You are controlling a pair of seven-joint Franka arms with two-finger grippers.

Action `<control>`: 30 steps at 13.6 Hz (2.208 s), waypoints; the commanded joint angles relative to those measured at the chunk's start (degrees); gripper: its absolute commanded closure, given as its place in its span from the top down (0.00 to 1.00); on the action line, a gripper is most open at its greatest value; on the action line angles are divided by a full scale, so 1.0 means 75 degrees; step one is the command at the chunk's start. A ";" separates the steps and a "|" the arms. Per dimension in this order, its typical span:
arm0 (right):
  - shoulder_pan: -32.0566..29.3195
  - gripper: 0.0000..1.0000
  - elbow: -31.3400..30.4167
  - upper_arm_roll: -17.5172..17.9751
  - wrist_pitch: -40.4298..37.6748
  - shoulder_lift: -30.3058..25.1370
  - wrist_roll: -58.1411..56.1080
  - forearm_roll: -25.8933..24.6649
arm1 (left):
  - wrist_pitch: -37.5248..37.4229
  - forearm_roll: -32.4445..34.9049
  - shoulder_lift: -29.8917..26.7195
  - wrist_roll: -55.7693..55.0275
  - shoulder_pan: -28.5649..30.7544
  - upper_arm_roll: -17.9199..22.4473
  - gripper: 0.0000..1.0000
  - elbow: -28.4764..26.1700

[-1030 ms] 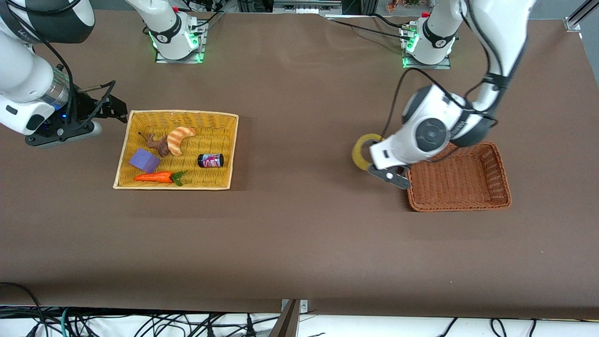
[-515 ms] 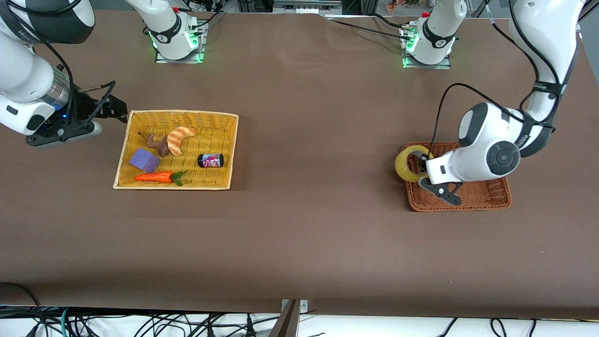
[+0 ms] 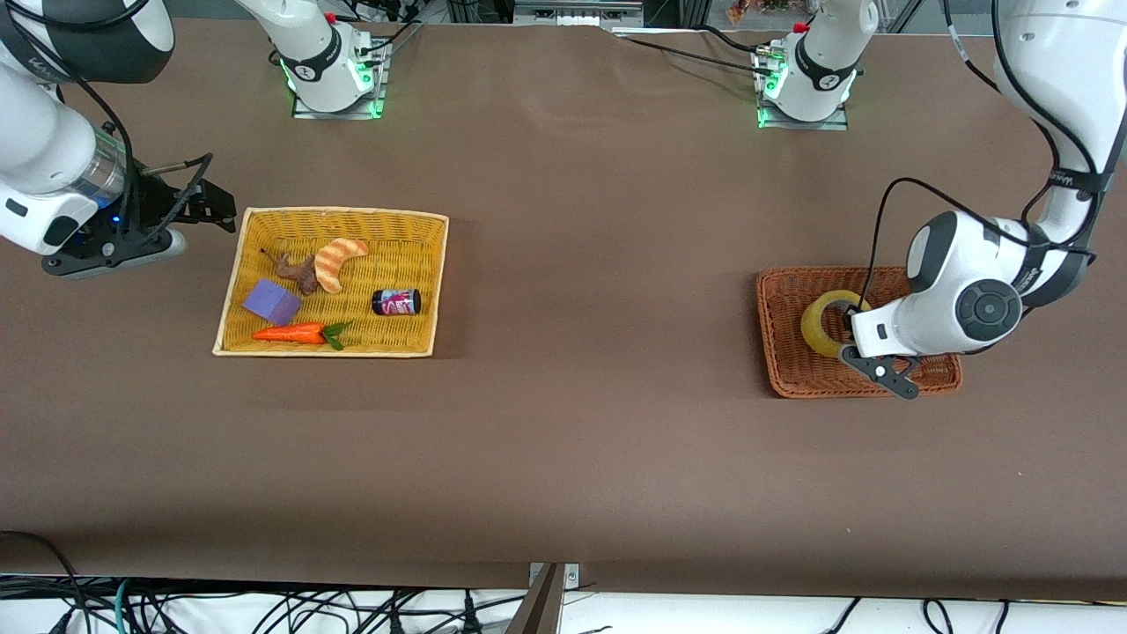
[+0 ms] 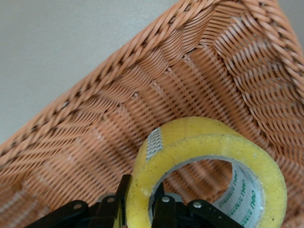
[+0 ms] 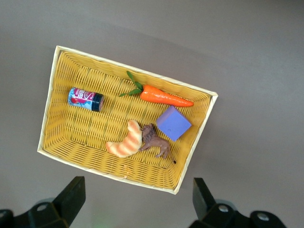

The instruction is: Transfer tape with both arms

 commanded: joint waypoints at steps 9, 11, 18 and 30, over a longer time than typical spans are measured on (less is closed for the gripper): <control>-0.0068 1.00 -0.0540 0.0046 0.0411 -0.0342 0.0009 0.0078 | -0.1582 -0.1332 -0.1758 -0.0200 0.0010 -0.0634 1.00 0.0923; -0.0068 1.00 -0.0528 0.0046 0.0423 -0.0342 -0.0002 0.0078 | -0.2532 -0.1332 -0.2003 -0.0783 -0.0245 -0.0719 1.00 0.1757; -0.0068 1.00 -0.0715 0.0058 0.0610 -0.0448 -0.0014 0.0078 | -0.2841 -0.2129 -0.3669 -0.2803 -0.2706 0.2407 1.00 0.1643; -0.0068 1.00 -0.0856 0.0058 0.0716 -0.0495 -0.0038 0.0078 | -0.2899 -0.2609 -0.4348 -0.2768 -0.2638 0.2411 1.00 0.0846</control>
